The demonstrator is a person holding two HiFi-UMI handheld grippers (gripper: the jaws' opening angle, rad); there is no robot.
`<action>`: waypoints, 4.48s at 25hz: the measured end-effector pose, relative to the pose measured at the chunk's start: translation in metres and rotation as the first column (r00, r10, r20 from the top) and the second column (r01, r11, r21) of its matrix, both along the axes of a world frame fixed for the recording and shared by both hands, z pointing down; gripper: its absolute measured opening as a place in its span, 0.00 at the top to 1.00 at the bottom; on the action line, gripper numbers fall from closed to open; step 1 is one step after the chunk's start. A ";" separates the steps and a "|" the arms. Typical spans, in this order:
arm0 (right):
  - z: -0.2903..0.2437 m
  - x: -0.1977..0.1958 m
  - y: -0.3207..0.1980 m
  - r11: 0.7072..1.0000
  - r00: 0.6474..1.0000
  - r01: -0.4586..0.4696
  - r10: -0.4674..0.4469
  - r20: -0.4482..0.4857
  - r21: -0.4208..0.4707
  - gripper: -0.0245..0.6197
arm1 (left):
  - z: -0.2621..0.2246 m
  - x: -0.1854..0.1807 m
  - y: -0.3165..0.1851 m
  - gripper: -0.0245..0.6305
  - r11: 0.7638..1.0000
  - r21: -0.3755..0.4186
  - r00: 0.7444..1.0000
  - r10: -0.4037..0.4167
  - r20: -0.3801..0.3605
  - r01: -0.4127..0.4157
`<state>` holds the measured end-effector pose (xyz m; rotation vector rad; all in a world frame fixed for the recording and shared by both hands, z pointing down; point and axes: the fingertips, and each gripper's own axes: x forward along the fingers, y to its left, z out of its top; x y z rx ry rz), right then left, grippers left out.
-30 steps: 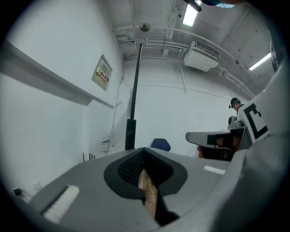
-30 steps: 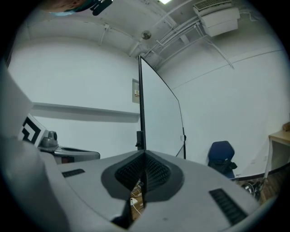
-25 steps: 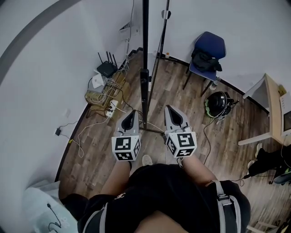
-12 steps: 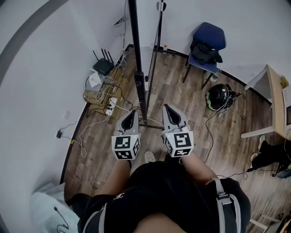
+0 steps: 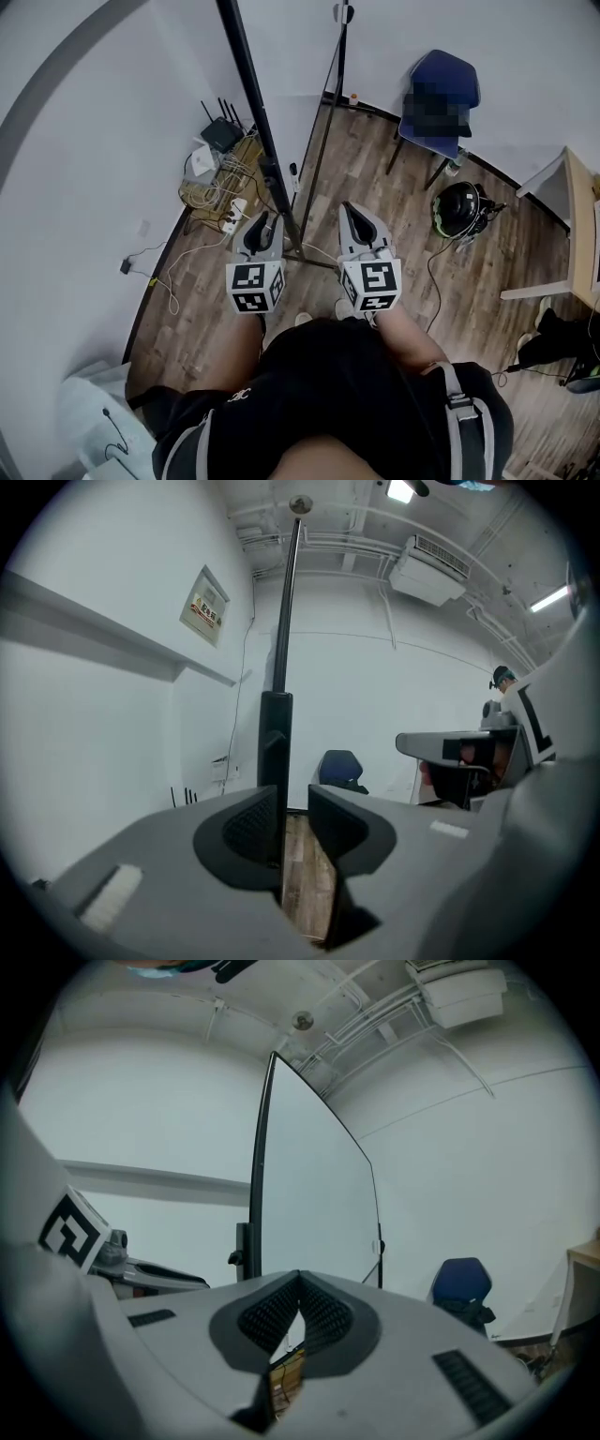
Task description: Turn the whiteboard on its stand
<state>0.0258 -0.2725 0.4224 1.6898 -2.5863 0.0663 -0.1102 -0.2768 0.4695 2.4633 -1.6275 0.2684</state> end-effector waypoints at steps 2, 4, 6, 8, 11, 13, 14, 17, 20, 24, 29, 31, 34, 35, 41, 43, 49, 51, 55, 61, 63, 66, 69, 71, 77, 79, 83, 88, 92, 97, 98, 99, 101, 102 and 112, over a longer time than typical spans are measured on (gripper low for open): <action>-0.002 0.001 -0.006 1.000 1.000 0.018 -0.018 0.011 0.003 0.95 | 0.004 0.004 -0.005 0.79 1.000 -0.016 1.000 0.003 0.010 -0.003; -0.005 0.000 -0.010 0.999 0.999 0.038 -0.038 0.020 0.008 0.95 | 0.008 0.004 -0.012 0.75 1.000 -0.029 1.000 -0.011 0.016 0.011; -0.006 0.000 -0.012 0.998 0.998 0.056 -0.056 0.021 0.009 0.95 | 0.012 -0.001 -0.021 0.70 0.999 -0.035 0.999 -0.040 0.020 0.041; -0.004 0.001 -0.014 0.997 0.997 0.071 -0.071 0.021 0.006 0.95 | 0.012 -0.006 -0.032 0.65 0.997 -0.033 0.997 -0.070 0.019 0.071; -0.003 0.010 -0.018 0.997 0.996 0.079 -0.078 0.030 -0.003 0.95 | 0.013 -0.006 -0.048 0.63 0.995 -0.026 0.995 -0.093 0.032 0.094; -0.002 0.016 -0.021 0.997 0.997 0.074 -0.074 0.029 -0.007 0.95 | 0.016 -0.006 -0.058 0.63 0.994 -0.030 0.993 -0.106 0.044 0.107; -0.001 0.019 -0.022 0.997 0.997 0.073 -0.072 0.025 -0.006 0.95 | 0.020 -0.005 -0.063 0.63 0.993 -0.038 0.993 -0.111 0.042 0.112; 0.000 0.025 -0.024 0.998 0.998 0.068 -0.068 0.014 -0.003 0.95 | 0.029 -0.001 -0.072 0.63 0.991 -0.074 0.994 -0.112 0.020 0.113; 0.000 0.030 -0.028 0.999 0.998 0.052 -0.052 0.018 -0.004 0.95 | 0.035 0.001 -0.080 0.63 0.987 -0.089 0.991 -0.130 0.040 0.133; 0.006 0.036 -0.031 0.999 0.999 0.040 -0.039 0.020 -0.021 0.95 | 0.040 -0.005 -0.087 0.66 0.980 -0.101 0.984 -0.167 0.054 0.172; 0.013 0.039 -0.034 0.997 0.999 0.049 -0.047 0.026 -0.052 0.95 | 0.039 -0.003 -0.085 0.67 0.983 -0.084 0.986 -0.158 0.055 0.163; 0.016 0.036 -0.035 0.996 0.998 0.061 -0.059 0.026 -0.062 0.95 | 0.039 0.000 -0.085 0.67 0.985 -0.081 0.987 -0.149 0.055 0.153; 0.016 0.027 -0.036 0.993 0.996 0.090 -0.088 0.024 -0.070 0.95 | 0.039 0.001 -0.085 0.67 0.988 -0.083 0.990 -0.128 0.064 0.133; 0.015 0.022 -0.037 0.992 0.995 0.100 -0.099 0.023 -0.070 0.95 | 0.039 0.000 -0.085 0.67 0.988 -0.085 0.990 -0.122 0.066 0.127; 0.019 0.004 -0.038 0.987 0.990 0.142 -0.141 0.021 -0.080 0.95 | 0.038 -0.002 -0.083 0.67 0.990 -0.085 0.992 -0.106 0.076 0.112; 0.021 -0.001 -0.037 0.985 0.989 0.149 -0.148 0.021 -0.083 0.95 | 0.039 -0.006 -0.079 0.67 0.991 -0.084 0.992 -0.099 0.079 0.106; 0.024 -0.011 -0.037 0.981 0.985 0.172 -0.170 0.022 -0.094 0.95 | 0.039 -0.011 -0.070 0.67 0.991 -0.087 0.992 -0.090 0.089 0.097; 0.025 -0.015 -0.036 0.979 0.983 0.181 -0.179 0.024 -0.096 0.95 | 0.038 -0.014 -0.067 0.67 0.991 -0.092 0.991 -0.093 0.096 0.101; 0.024 -0.023 -0.034 0.976 0.980 0.198 -0.197 0.027 -0.094 0.95 | 0.038 -0.021 -0.058 0.67 0.988 -0.095 0.988 -0.113 0.101 0.123; 0.026 -0.035 -0.027 0.969 0.974 0.226 -0.224 0.032 -0.101 0.95 | 0.039 -0.036 -0.038 0.67 0.987 -0.081 0.985 -0.129 0.112 0.138; 0.026 -0.042 -0.023 0.965 0.970 0.243 -0.241 0.031 -0.102 0.95 | 0.038 -0.042 -0.031 0.67 0.985 -0.073 0.982 -0.145 0.121 0.155; 0.029 -0.049 -0.018 0.958 0.964 0.265 -0.263 0.031 -0.106 0.95 | 0.038 -0.054 -0.020 0.67 0.980 -0.067 0.976 -0.178 0.129 0.188; 0.031 -0.055 -0.015 0.953 0.960 0.279 -0.277 0.033 -0.117 0.95 | 0.037 -0.067 -0.008 0.67 0.974 -0.057 0.969 -0.209 0.133 0.218; 0.031 -0.060 -0.012 0.948 0.956 0.293 -0.290 0.040 -0.122 0.95 | 0.037 -0.075 0.000 0.68 0.970 -0.048 0.963 -0.229 0.140 0.237; 0.031 -0.090 0.004 0.920 0.928 0.373 -0.370 0.045 -0.119 0.95 | 0.038 -0.103 0.022 0.68 0.950 -0.035 0.941 -0.300 0.153 0.309; 0.031 -0.097 0.009 0.909 0.918 0.397 -0.394 0.053 -0.125 0.95 | 0.039 -0.112 0.030 0.69 0.942 -0.040 0.934 -0.323 0.151 0.332; 0.027 -0.105 0.015 0.896 0.904 0.427 -0.421 0.070 -0.124 0.95 | 0.038 -0.132 0.048 0.69 0.923 -0.036 0.914 -0.375 0.154 0.384; 0.029 -0.121 0.026 0.876 0.886 0.464 -0.459 0.069 -0.132 0.95 | 0.037 -0.163 0.075 0.70 0.882 -0.014 0.872 -0.463 0.160 0.471; 0.029 -0.131 0.032 0.859 0.869 0.494 -0.490 0.065 -0.133 0.95 | 0.038 -0.185 0.094 0.71 0.850 -0.017 0.841 -0.517 0.161 0.526; 0.029 -0.149 0.039 0.836 0.846 0.532 -0.529 0.062 -0.134 0.95 | 0.037 -0.212 0.116 0.72 0.805 -0.017 0.797 -0.584 0.153 0.593; 0.029 -0.152 0.040 0.831 0.841 0.540 -0.537 0.061 -0.135 0.95 | 0.037 -0.217 0.120 0.73 0.795 -0.018 0.788 -0.597 0.149 0.606; 0.030 -0.154 0.041 0.826 0.836 0.548 -0.545 0.060 -0.137 0.95 | 0.037 -0.221 0.123 0.73 0.787 -0.019 0.781 -0.608 0.144 0.616; 0.031 -0.159 0.042 0.816 0.827 0.561 -0.559 0.058 -0.139 0.95 | 0.037 -0.224 0.126 0.73 0.784 -0.021 0.778 -0.613 0.134 0.621; 0.032 -0.161 0.043 0.811 0.822 0.568 -0.566 0.057 -0.139 0.95 | 0.038 -0.223 0.126 0.74 0.785 -0.020 0.781 -0.611 0.130 0.619; 0.038 -0.177 0.044 0.770 0.784 0.618 -0.619 0.054 -0.157 0.95 | 0.038 -0.223 0.125 0.74 0.767 -0.013 0.763 -0.636 0.115 0.642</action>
